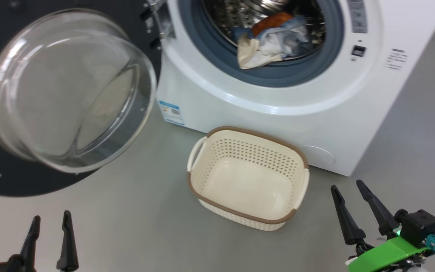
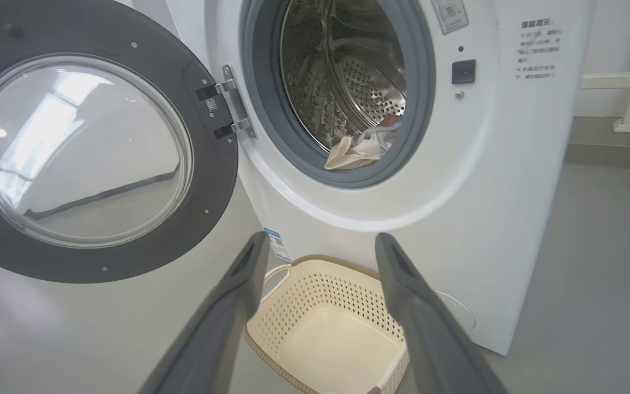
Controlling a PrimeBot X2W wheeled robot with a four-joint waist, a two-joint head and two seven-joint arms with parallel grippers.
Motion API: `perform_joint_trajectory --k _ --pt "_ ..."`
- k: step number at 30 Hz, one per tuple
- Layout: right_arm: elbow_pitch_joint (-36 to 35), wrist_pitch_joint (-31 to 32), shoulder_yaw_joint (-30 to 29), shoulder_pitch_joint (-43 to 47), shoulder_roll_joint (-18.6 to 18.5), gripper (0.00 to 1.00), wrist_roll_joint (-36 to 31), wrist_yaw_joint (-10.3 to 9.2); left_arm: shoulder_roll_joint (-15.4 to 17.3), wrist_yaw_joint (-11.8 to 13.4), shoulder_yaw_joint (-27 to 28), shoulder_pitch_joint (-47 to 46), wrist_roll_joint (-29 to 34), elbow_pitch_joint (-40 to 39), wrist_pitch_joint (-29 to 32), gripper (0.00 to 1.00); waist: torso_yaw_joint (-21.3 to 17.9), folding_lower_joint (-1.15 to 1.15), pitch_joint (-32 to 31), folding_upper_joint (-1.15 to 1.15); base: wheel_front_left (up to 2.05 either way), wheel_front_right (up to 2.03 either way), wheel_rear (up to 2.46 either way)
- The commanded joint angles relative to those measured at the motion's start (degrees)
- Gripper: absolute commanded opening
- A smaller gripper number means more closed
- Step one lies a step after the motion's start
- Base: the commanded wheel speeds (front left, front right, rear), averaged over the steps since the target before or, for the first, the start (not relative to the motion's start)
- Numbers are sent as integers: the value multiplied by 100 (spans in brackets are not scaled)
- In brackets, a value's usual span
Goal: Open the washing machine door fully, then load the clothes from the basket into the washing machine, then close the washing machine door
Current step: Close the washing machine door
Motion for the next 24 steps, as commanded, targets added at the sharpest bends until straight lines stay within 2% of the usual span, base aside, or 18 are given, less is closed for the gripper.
perform_joint_trajectory --k 1,8,17,20,22,23,24 --pt "-110 -47 156 -256 -111 100 35 32 54 3 239 -20 19 -181 -36 100 399 0 73 0 0 0 0" --pt "-58 -47 286 -385 -168 100 56 32 -38 3 359 -61 42 -248 -36 100 786 0 178 0 0 0 0" --pt "86 -47 629 -694 -242 100 112 32 -92 3 710 -3 -28 -396 -36 100 841 0 324 0 0 0 0" --pt "111 -47 672 -757 -262 100 123 32 -95 3 788 -26 -244 -418 -36 100 848 0 363 0 0 0 0" --pt "121 -47 687 -779 -271 100 128 32 -96 3 829 -73 -606 -436 -36 100 850 0 378 0 0 0 0" --pt "124 -47 693 -784 -273 100 131 32 -97 3 850 -98 -810 -452 -36 86 850 0 383 0 0 0 0" --pt "126 -47 699 -785 -274 100 135 32 -97 3 886 -141 -1033 -516 -36 44 851 0 390 0 0 0 0"
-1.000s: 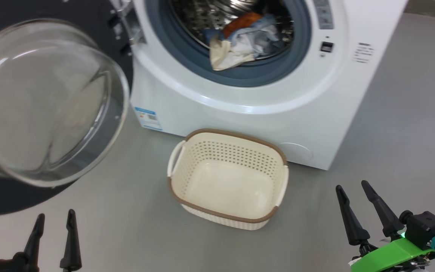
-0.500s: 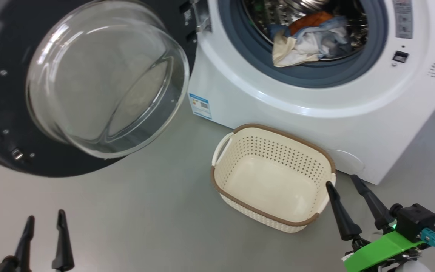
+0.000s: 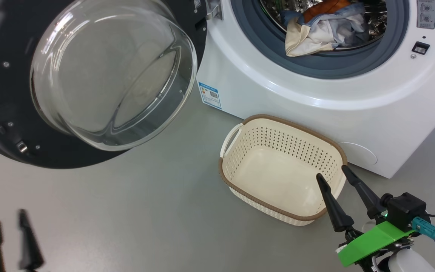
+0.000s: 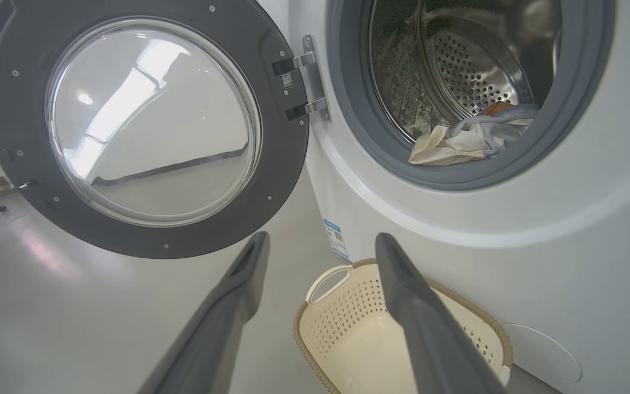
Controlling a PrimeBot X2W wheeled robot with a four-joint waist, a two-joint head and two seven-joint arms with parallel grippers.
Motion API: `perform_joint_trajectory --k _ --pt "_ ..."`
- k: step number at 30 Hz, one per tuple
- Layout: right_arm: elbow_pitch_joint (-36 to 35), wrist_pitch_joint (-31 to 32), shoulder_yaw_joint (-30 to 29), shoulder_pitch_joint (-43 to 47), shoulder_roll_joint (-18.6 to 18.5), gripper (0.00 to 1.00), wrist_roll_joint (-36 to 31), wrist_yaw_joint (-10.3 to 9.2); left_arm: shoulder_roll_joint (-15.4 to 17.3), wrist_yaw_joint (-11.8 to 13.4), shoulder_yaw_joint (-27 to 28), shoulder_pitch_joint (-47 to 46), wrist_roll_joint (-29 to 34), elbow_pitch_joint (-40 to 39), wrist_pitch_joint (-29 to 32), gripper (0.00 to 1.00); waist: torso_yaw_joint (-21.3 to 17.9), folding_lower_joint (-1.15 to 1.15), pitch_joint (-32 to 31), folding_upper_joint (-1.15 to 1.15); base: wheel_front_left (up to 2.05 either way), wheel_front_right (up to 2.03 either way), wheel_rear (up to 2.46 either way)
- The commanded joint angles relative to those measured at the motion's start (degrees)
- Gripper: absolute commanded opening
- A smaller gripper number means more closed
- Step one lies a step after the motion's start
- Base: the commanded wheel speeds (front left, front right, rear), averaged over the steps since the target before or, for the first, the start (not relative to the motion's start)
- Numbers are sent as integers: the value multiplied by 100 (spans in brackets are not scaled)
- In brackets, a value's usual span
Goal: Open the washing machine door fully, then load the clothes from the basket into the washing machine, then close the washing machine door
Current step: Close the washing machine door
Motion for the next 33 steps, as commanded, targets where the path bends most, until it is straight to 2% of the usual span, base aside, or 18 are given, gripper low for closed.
perform_joint_trajectory --k 1,2,5,6,7,11,15,18,20,23,24,27,33 --pt "-110 -47 125 -126 -65 100 85 32 117 3 237 -198 -445 -332 -36 16 0 0 15 0 0 0 0" --pt "-107 -47 135 -122 -64 100 88 32 117 3 252 -229 -738 -413 -36 0 0 0 31 0 0 0 0" --pt "-104 -47 149 -106 -69 100 87 32 121 3 461 -423 -1926 -591 -36 0 3 0 95 0 0 0 0" --pt "-104 -47 151 -103 -74 100 81 32 210 3 505 -491 -2252 -631 -36 0 3 0 128 0 0 0 0" --pt "-104 -47 151 -103 -74 100 81 32 210 3 505 -491 -2252 -631 -36 0 3 0 128 0 0 0 0" --pt "-98 -47 171 -118 -115 100 61 32 850 3 654 -878 -3604 -581 -36 0 8 0 285 0 0 0 0" --pt "-104 -47 205 -183 -171 100 29 32 1741 3 645 -1372 -4857 -271 -3 0 9 0 463 0 0 0 0" --pt "-112 -47 235 -231 -214 100 2 32 2308 3 610 -1693 -5736 -44 241 0 9 0 576 0 0 0 0" --pt "-114 -47 269 -264 -242 100 -12 32 2573 3 630 -1913 -6241 135 466 0 -4 0 647 0 0 0 0" --pt "-120 -47 333 -328 -283 100 -23 32 2897 3 688 -2180 -6776 539 915 0 -40 0 754 0 0 0 0" --pt "-127 -47 377 -377 -313 100 -31 32 3081 3 711 -2349 -7029 880 1305 0 -65 0 837 0 0 0 0" --pt "-151 -47 437 -468 -364 100 -52 32 3282 3 725 -2625 -7262 1402 1838 0 -112 0 989 0 0 0 0" --pt "-204 -47 536 -673 -483 100 -96 32 3518 3 595 -3037 -7259 2202 2556 0 -209 0 1344 0 0 0 0"
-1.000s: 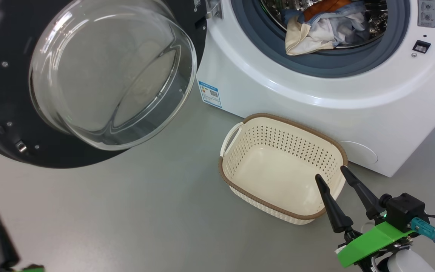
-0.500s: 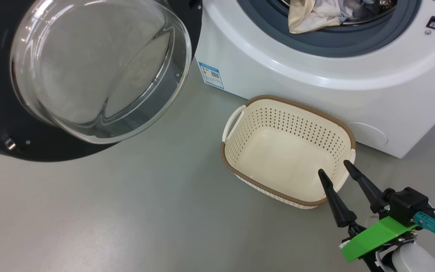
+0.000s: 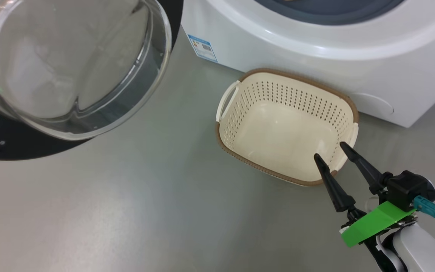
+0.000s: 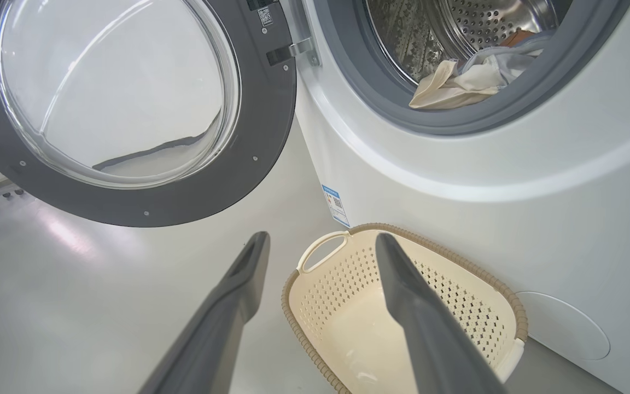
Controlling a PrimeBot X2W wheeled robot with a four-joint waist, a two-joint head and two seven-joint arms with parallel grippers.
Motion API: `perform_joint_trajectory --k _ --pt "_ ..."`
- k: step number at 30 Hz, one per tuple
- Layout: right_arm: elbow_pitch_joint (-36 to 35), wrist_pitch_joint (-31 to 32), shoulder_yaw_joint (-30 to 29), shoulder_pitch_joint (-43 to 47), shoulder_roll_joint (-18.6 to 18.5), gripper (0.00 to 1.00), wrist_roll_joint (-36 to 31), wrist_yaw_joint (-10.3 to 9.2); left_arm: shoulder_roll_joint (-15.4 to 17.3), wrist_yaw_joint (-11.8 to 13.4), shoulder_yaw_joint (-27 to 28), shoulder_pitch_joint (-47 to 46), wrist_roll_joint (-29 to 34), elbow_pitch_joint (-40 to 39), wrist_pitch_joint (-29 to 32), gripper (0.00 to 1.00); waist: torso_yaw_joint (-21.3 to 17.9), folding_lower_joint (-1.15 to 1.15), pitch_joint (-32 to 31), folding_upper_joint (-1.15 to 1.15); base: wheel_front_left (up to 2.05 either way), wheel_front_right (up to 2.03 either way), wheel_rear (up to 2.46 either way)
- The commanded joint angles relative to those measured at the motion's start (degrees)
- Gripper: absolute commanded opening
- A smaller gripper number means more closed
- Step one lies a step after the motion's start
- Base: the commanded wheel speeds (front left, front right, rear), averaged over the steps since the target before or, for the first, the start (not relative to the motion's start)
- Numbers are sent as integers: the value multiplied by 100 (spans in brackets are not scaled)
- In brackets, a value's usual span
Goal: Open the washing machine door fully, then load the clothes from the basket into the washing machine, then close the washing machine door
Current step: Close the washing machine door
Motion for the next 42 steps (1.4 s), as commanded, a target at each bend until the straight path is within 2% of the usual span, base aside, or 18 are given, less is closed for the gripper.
perform_joint_trajectory --k 1,13,23,42 --pt "-154 -47 126 -82 -56 100 -42 32 466 2 173 -183 10 -9 104 0 -90 -1 208 0 0 0 0" --pt "-260 -47 215 -252 -212 100 -105 32 497 2 204 -603 95 566 731 0 -274 -1 592 0 0 0 0" --pt "-289 -47 178 -299 -232 100 -137 32 407 2 212 -697 157 580 1076 0 -327 -1 691 0 0 0 0" --pt "-274 -47 81 -283 -33 100 -98 32 375 2 55 -315 201 226 2450 0 -360 -1 278 0 0 0 0"
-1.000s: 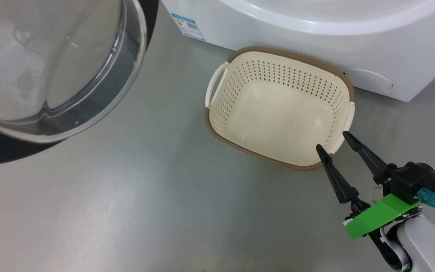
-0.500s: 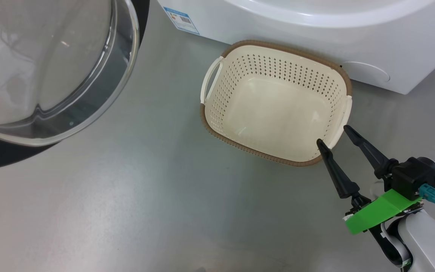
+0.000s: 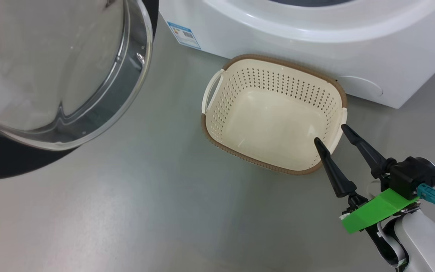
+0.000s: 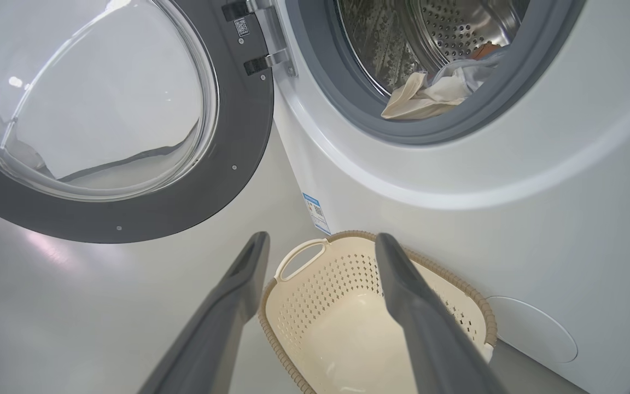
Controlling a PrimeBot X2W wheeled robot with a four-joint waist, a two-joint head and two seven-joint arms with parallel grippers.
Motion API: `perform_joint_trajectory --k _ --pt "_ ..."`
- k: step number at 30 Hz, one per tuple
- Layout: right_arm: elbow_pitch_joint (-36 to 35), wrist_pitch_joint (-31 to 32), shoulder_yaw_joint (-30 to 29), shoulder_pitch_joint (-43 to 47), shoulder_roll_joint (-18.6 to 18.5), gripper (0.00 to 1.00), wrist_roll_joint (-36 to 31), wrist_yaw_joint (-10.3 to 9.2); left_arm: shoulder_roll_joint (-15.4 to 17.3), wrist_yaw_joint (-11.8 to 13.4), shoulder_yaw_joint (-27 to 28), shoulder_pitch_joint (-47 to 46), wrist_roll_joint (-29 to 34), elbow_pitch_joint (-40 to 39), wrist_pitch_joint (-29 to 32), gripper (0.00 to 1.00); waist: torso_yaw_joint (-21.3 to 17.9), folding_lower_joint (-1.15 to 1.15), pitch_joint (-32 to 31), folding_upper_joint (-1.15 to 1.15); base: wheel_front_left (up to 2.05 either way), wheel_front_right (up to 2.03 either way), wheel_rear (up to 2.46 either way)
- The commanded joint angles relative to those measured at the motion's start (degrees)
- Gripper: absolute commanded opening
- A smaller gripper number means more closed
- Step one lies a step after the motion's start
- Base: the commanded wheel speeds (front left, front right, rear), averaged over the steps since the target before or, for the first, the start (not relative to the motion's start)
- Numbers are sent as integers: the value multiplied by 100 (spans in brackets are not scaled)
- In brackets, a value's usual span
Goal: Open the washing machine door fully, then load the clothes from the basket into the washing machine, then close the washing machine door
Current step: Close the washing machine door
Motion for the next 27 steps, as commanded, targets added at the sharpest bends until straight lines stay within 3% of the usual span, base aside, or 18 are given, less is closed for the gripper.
perform_joint_trajectory --k 1,27 --pt "-142 -47 65 61 52 100 9 32 162 -32 -80 67 45 -288 339 0 -17 1 -96 0 0 0 0" --pt "-180 -47 -217 538 395 100 126 32 98 -32 -451 888 154 -1331 1655 0 -137 1 -1011 0 0 0 0"
